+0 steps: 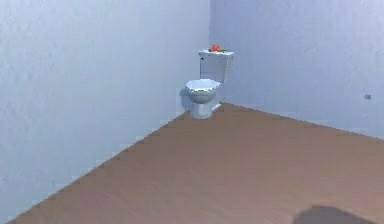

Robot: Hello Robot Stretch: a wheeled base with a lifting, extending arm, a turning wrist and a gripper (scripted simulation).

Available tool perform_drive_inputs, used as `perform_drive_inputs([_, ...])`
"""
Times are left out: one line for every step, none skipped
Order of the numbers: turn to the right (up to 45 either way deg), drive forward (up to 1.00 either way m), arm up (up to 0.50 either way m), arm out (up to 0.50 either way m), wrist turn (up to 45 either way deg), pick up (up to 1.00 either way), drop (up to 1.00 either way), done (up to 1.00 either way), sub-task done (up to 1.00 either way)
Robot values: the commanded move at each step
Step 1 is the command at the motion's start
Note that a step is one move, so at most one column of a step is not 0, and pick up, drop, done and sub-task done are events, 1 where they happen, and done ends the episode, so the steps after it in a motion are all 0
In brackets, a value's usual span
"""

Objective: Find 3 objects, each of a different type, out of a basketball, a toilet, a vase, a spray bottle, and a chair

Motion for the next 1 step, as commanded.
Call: perform_drive_inputs([0.0, 1.0, 0.0, 0.0, 0.0, 0.0, 0.0, 0.0, 0.0])
